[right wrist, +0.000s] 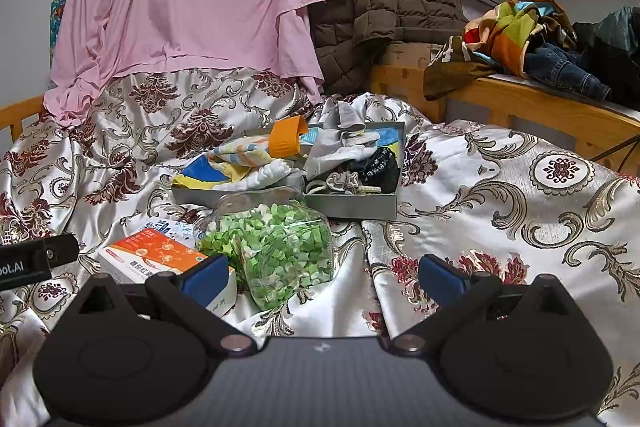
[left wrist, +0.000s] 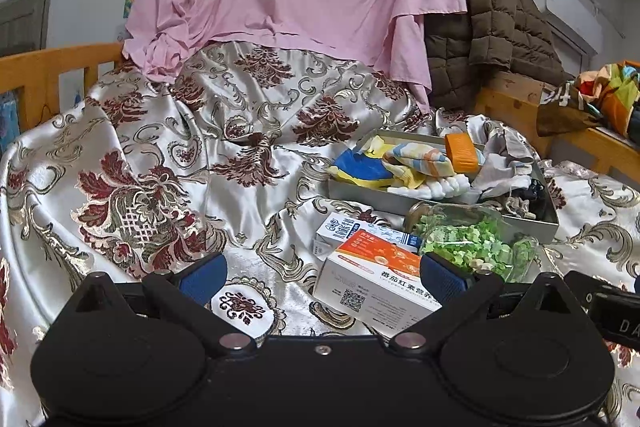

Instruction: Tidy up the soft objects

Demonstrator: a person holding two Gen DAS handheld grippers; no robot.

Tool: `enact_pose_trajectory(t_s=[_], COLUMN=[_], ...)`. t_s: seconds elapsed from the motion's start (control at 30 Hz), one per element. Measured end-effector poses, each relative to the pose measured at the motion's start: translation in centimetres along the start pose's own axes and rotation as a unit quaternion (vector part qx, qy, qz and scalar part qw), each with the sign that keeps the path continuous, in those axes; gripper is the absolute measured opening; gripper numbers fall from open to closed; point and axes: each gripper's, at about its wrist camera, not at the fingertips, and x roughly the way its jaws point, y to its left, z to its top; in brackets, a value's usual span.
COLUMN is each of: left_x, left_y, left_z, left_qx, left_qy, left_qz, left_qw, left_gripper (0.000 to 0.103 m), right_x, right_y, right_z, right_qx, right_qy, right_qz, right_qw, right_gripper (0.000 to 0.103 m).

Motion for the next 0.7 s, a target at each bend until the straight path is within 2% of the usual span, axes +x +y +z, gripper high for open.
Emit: enact_pose_trajectory(t_s=[0.7], left_x=[0.18], left_y=[0.06], left_z=[-0.07], left_qx=[0.011], left_qy=[0.006], left_qz=[0.002], left_qw=[0.9999], left_gripper=[0.102], right_x=[-0.02], right_y=[0.12], right_z=[-0.08], right_qx=[-0.001], right_qy=[0.004], right_qz=[0.002], right_qw=[1.000], right_gripper=[0.103])
